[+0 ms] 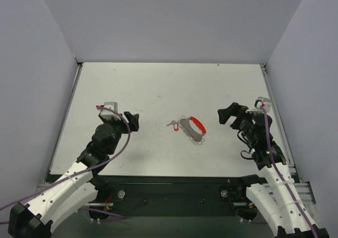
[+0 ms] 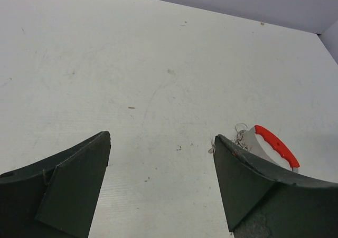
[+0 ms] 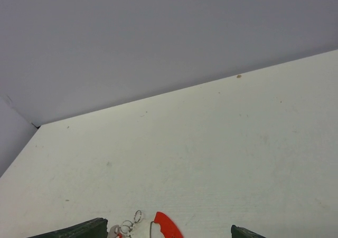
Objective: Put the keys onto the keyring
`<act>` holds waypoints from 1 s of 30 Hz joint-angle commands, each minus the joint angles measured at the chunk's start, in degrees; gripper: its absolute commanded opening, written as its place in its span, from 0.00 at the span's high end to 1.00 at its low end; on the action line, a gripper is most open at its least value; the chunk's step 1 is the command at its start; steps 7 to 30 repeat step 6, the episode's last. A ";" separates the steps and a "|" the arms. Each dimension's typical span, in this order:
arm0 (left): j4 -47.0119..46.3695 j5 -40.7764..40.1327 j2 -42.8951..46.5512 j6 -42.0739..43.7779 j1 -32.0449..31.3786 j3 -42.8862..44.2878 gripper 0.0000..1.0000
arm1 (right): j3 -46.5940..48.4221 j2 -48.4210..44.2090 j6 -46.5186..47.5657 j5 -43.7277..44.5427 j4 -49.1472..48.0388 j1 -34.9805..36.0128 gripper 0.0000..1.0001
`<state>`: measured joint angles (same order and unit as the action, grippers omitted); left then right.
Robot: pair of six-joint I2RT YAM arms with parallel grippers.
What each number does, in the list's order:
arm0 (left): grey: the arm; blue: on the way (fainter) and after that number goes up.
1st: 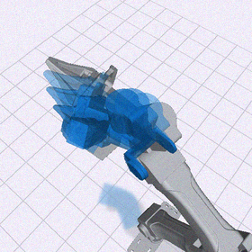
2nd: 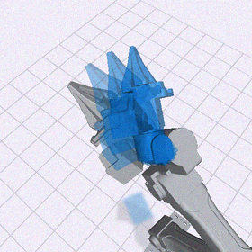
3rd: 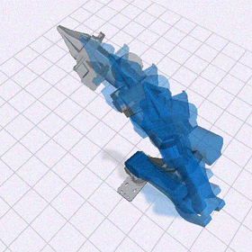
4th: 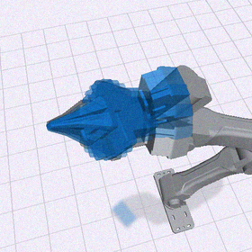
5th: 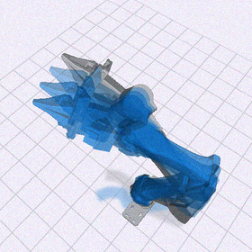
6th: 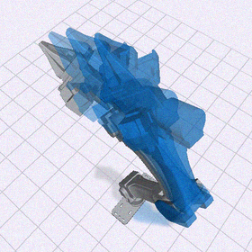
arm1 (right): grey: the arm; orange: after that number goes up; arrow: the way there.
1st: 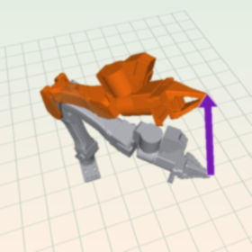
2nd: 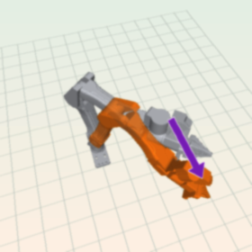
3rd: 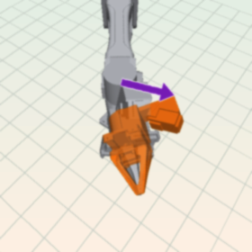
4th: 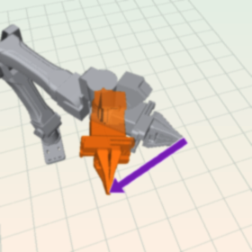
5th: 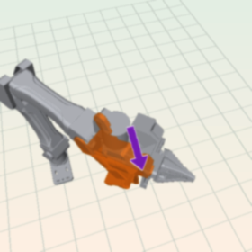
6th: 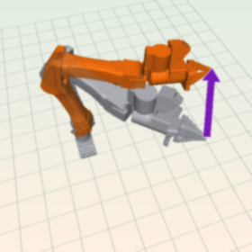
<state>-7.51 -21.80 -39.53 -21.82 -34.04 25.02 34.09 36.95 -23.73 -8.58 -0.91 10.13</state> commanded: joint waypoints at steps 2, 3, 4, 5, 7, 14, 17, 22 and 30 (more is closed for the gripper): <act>-3.30 -1.49 -1.34 1.17 0.03 0.39 0.12 | -1.56 -0.39 1.14 5.41 -1.64 -0.37 0.00; -4.17 -1.40 -1.60 2.30 0.12 0.21 0.12 | -2.09 -0.73 1.22 6.37 -1.99 -0.46 0.00; -4.62 -1.57 -1.87 2.40 0.03 0.04 0.12 | -2.70 -1.17 1.83 9.43 -2.43 -0.38 0.00; -4.62 -3.14 -2.22 2.40 0.03 0.12 0.11 | -5.23 -1.87 2.54 11.63 -4.61 -0.46 0.00; -4.27 -4.03 -2.22 2.57 0.03 0.12 0.08 | -7.26 -3.62 3.59 14.35 -6.89 -0.38 0.00; -4.27 -4.03 -2.22 2.57 0.03 0.12 0.08 | -7.26 -3.62 3.59 14.35 -6.89 -0.38 0.00; -4.27 -4.03 -2.22 2.57 0.03 0.12 0.08 | -7.26 -3.62 3.59 14.35 -6.89 -0.38 0.00; -4.27 -4.03 -2.22 2.57 0.03 0.12 0.08 | -7.26 -3.62 3.59 14.35 -6.89 -0.38 0.00; -4.27 -4.03 -2.22 2.57 0.03 0.12 0.08 | -7.26 -3.62 3.59 14.35 -6.89 -0.38 0.00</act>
